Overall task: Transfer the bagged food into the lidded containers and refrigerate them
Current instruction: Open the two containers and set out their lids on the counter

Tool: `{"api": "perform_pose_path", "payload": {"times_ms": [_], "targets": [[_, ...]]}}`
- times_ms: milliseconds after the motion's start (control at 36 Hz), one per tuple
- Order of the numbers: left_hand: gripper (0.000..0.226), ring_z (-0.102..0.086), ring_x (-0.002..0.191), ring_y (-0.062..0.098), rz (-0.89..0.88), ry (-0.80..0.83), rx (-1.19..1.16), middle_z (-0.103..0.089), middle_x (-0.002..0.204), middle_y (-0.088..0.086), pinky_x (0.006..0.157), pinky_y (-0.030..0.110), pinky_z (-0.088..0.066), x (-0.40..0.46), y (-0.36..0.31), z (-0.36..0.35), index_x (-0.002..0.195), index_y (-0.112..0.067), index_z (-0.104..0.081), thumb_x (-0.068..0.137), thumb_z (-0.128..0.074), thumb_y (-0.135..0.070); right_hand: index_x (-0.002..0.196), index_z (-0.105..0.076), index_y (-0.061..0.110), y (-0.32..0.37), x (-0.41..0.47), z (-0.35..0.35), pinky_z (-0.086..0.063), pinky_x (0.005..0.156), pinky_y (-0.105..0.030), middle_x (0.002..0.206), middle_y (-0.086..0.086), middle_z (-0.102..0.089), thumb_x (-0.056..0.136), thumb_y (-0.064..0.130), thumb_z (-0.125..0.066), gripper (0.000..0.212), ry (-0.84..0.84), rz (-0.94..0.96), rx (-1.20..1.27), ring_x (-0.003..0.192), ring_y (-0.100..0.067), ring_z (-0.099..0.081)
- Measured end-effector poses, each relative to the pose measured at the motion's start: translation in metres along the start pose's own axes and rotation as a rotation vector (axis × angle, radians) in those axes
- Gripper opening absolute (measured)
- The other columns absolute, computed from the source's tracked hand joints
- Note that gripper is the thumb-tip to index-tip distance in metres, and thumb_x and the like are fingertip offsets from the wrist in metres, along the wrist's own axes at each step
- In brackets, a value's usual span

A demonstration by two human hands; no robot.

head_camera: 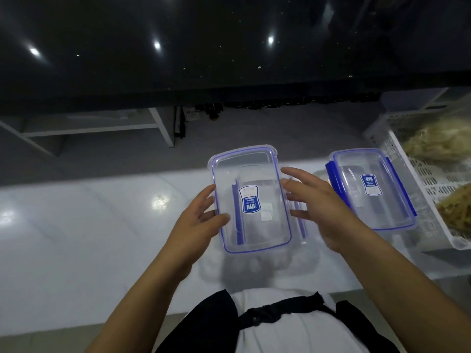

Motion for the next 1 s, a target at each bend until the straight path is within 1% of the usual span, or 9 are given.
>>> {"api": "perform_pose_path", "payload": {"times_ms": [83, 194, 278, 389, 528, 611, 694, 778, 1000], "targets": [[0.052, -0.068, 0.109, 0.010, 0.006, -0.061, 0.037, -0.060, 0.136, -0.015, 0.078, 0.030, -0.061, -0.010, 0.002, 0.031, 0.128, -0.058, -0.048, 0.094, -0.069, -0.025, 0.129, -0.057, 0.044, 0.006, 0.000, -0.031, -0.052, 0.089, -0.031, 0.119, 0.015, -0.066, 0.096, 0.040, -0.061, 0.034, 0.123, -0.005, -0.030, 0.111, -0.007, -0.061], [0.050, -0.070, 0.106, 0.009, 0.068, -0.153, 0.008, -0.067, 0.129, -0.014, 0.078, 0.032, -0.061, -0.020, 0.016, 0.077, 0.135, -0.048, -0.051, 0.095, -0.068, -0.023, 0.131, -0.055, 0.043, 0.006, 0.004, -0.089, -0.049, 0.070, -0.012, 0.113, 0.020, -0.068, 0.095, 0.029, -0.064, 0.040, 0.236, 0.019, -0.054, 0.100, 0.005, -0.065], [0.044, -0.071, 0.100, 0.009, 0.130, -0.238, -0.004, -0.071, 0.118, -0.015, 0.070, 0.029, -0.058, -0.024, 0.032, 0.106, 0.125, -0.052, -0.051, 0.094, -0.068, -0.025, 0.146, -0.038, 0.048, -0.001, 0.009, -0.140, -0.039, 0.086, -0.022, 0.129, 0.023, -0.046, 0.093, 0.038, -0.064, 0.060, 0.307, 0.023, -0.134, 0.117, -0.006, -0.050], [0.050, -0.069, 0.105, 0.014, 0.187, -0.325, 0.022, -0.071, 0.120, -0.008, 0.071, 0.032, -0.057, -0.025, 0.051, 0.137, 0.129, -0.049, -0.048, 0.093, -0.068, -0.022, 0.153, -0.024, 0.046, -0.009, 0.018, -0.198, -0.038, 0.094, -0.032, 0.158, 0.006, -0.032, 0.093, 0.038, -0.062, 0.071, 0.373, 0.037, -0.297, 0.133, -0.018, -0.040], [0.075, -0.056, 0.127, 0.026, 0.218, -0.375, 0.189, -0.049, 0.150, 0.003, 0.102, 0.045, -0.050, -0.023, 0.066, 0.155, 0.154, -0.039, -0.032, 0.091, -0.070, -0.025, 0.155, -0.016, 0.046, -0.028, 0.029, -0.242, -0.040, 0.110, -0.045, 0.157, -0.008, -0.030, 0.089, 0.045, -0.062, 0.081, 0.415, 0.117, -0.595, 0.140, -0.032, -0.034], [0.077, -0.049, 0.133, 0.026, 0.186, -0.389, 0.357, -0.044, 0.156, 0.002, 0.098, 0.033, -0.043, -0.022, 0.073, 0.157, 0.155, -0.036, -0.030, 0.090, -0.069, -0.028, 0.154, -0.016, 0.045, -0.042, 0.031, -0.255, -0.037, 0.109, -0.045, 0.154, -0.010, -0.032, 0.086, 0.049, -0.060, 0.081, 0.420, 0.180, -0.828, 0.141, -0.034, -0.029], [0.081, -0.044, 0.139, 0.032, 0.215, -0.340, 0.591, -0.041, 0.157, 0.007, 0.109, 0.040, -0.041, -0.022, 0.084, 0.158, 0.158, -0.034, -0.024, 0.090, -0.068, -0.035, 0.153, -0.019, 0.042, -0.056, 0.030, -0.257, -0.028, 0.109, -0.046, 0.154, -0.011, -0.031, 0.086, 0.052, -0.056, 0.077, 0.438, 0.281, -1.099, 0.144, -0.034, -0.021], [0.085, -0.038, 0.140, 0.033, 0.216, -0.260, 0.793, -0.040, 0.153, 0.009, 0.113, 0.046, -0.037, -0.028, 0.095, 0.158, 0.159, -0.031, -0.021, 0.089, -0.067, -0.042, 0.157, -0.009, 0.041, -0.070, 0.028, -0.254, -0.013, 0.118, -0.049, 0.165, -0.014, -0.009, 0.088, 0.055, -0.053, 0.083, 0.469, 0.361, -1.278, 0.152, -0.034, -0.002], [0.091, -0.007, 0.155, 0.033, 0.147, -0.235, 0.966, -0.001, 0.170, 0.006, 0.120, 0.049, -0.024, -0.038, 0.106, 0.162, 0.159, -0.041, -0.006, 0.090, -0.064, -0.054, 0.157, 0.000, 0.043, -0.066, 0.015, -0.242, -0.001, 0.120, -0.056, 0.169, -0.006, 0.005, 0.093, 0.065, -0.046, 0.082, 0.422, 0.513, -1.387, 0.153, -0.033, 0.011]]}}
Point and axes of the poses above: each hand's wrist, its own x-axis towards the middle knuckle, its own z-axis out of the back of the hand, y = z × x, the point moved 5 cm from there along x, towards the middle knuckle
